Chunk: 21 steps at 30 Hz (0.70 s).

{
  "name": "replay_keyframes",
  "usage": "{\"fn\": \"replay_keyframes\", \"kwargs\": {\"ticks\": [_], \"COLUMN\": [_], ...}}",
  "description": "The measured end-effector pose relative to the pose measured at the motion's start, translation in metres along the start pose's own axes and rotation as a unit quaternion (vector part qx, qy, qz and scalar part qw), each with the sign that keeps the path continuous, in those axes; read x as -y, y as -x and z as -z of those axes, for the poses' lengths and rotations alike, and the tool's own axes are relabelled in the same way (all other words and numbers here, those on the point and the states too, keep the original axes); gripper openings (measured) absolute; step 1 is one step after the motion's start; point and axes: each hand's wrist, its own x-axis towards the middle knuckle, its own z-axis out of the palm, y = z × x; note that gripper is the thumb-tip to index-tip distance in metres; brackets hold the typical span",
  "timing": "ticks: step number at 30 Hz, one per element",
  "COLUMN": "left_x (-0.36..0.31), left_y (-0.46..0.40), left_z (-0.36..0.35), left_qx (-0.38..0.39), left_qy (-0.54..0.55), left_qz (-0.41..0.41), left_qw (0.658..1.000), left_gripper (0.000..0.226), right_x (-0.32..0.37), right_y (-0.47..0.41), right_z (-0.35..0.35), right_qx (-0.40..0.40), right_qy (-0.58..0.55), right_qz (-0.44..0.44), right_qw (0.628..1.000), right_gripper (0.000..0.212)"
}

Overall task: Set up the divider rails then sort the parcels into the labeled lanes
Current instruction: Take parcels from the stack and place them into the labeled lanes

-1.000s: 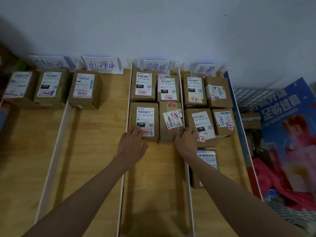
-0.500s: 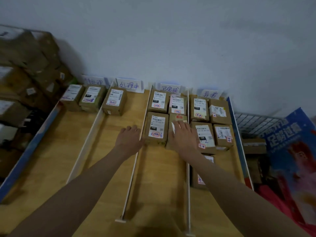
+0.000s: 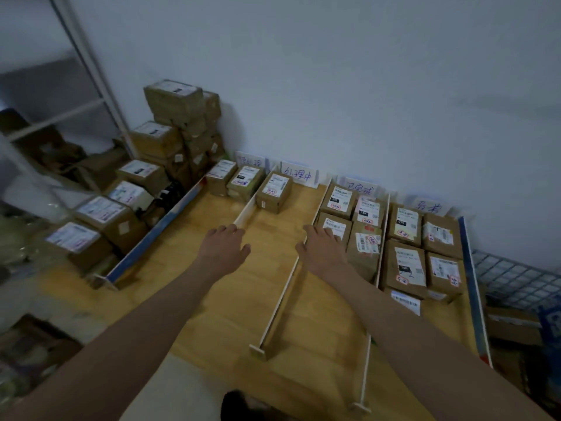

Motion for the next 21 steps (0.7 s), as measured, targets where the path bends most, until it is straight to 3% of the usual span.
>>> {"fn": "replay_keyframes", "kwargs": {"ticks": [8,21], "left_x": [0.098,0.304], "left_y": [0.029,0.043], "left_z": [0.002,0.001], "left_qx": [0.000,-0.004], "left_qy": [0.032,0.028], "left_qz": [0.071,0.088], "left_qw": [0.997,0.996], "left_gripper": [0.054,0.046], "right_x": [0.089,0.278], "right_y": [-0.018,-0.065], "right_z": [-0.009,-0.063], "right_qx": [0.010,0.029], "right_qy": [0.001,-0.038], "right_qz": [0.059,0.056], "right_qw": [0.998,0.997], "right_gripper": [0.047,0.048]}}
